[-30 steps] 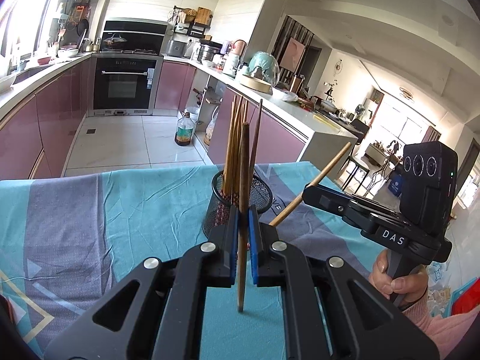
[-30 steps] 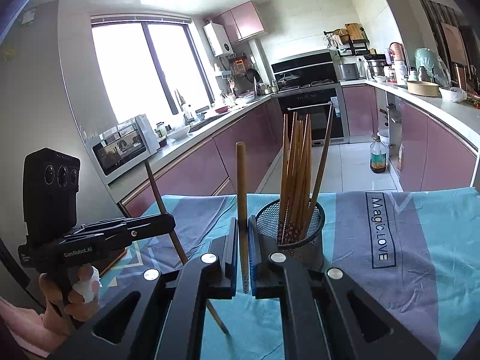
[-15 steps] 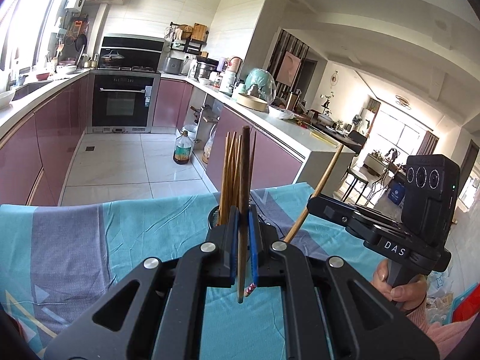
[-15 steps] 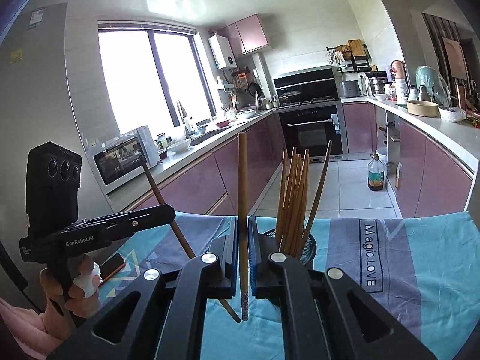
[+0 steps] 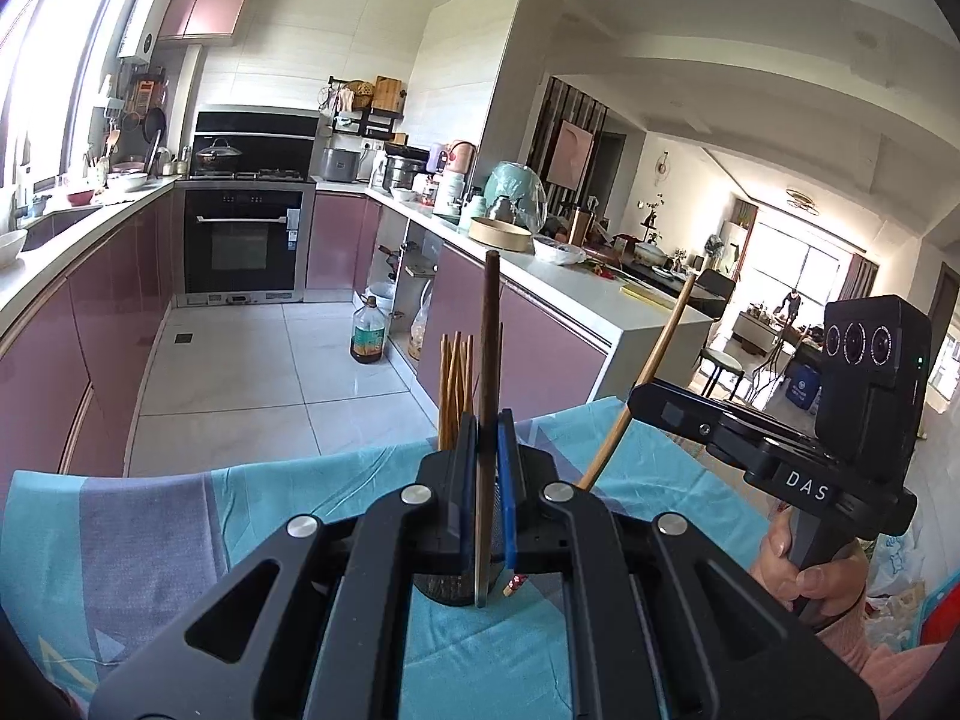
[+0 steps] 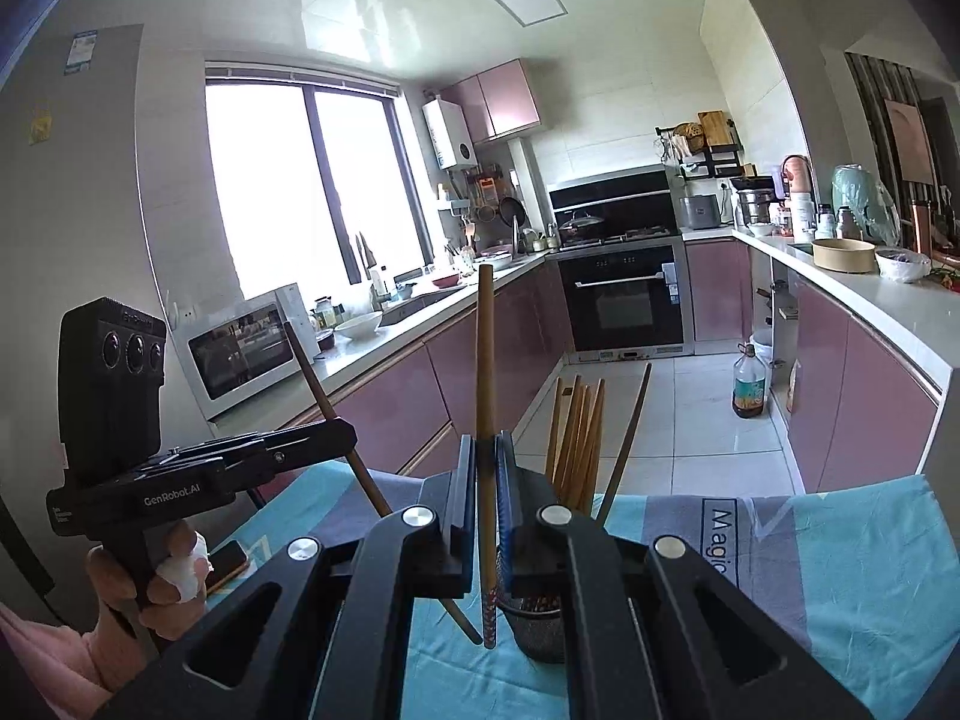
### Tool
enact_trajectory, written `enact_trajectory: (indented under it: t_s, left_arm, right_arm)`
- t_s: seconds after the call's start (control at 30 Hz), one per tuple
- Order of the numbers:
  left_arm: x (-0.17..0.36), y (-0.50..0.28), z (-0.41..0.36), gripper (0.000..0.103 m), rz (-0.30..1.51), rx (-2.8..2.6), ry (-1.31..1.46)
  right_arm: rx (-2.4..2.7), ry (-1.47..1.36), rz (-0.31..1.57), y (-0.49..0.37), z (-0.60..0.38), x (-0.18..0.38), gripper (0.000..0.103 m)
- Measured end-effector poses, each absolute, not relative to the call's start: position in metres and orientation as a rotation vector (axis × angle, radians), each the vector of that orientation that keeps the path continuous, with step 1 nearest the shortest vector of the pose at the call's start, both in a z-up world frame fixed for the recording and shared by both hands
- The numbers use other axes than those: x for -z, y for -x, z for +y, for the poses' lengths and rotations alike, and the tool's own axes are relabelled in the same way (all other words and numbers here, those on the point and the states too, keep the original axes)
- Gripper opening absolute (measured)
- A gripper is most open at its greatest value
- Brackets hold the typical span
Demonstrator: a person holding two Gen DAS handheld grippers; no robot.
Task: Organize utensils
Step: 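Lower both held chopsticks into the black mesh cup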
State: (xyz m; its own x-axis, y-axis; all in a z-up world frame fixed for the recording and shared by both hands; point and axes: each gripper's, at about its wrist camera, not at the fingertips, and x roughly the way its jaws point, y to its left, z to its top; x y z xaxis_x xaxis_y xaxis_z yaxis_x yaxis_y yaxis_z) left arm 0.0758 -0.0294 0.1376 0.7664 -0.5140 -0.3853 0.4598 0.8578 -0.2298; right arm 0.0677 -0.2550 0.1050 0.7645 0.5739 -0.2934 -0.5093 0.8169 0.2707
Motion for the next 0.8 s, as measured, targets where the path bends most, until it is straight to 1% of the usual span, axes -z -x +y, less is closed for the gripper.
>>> enact_trajectory:
  t_s: [0.37,0.57,0.8]
  left_arm:
    - [-0.158,-0.086,-0.043,0.007,0.418,0.544,0.104]
    - [-0.161,-0.085,-0.048,0.007,0.391,0.519,0.085]
    - [-0.160,-0.091,-0.049,0.007,0.401,0.508,0.089]
  right_arm:
    - [-0.586,-0.166,0.346,-0.084,-0.255,-0.119,0.005]
    - [-0.575,-0.175,0.348,-0.092,-0.257,-0.120,0.005]
    - [-0.567,-0.179,0.369,-0.098,-0.249,-0.113,0.005]
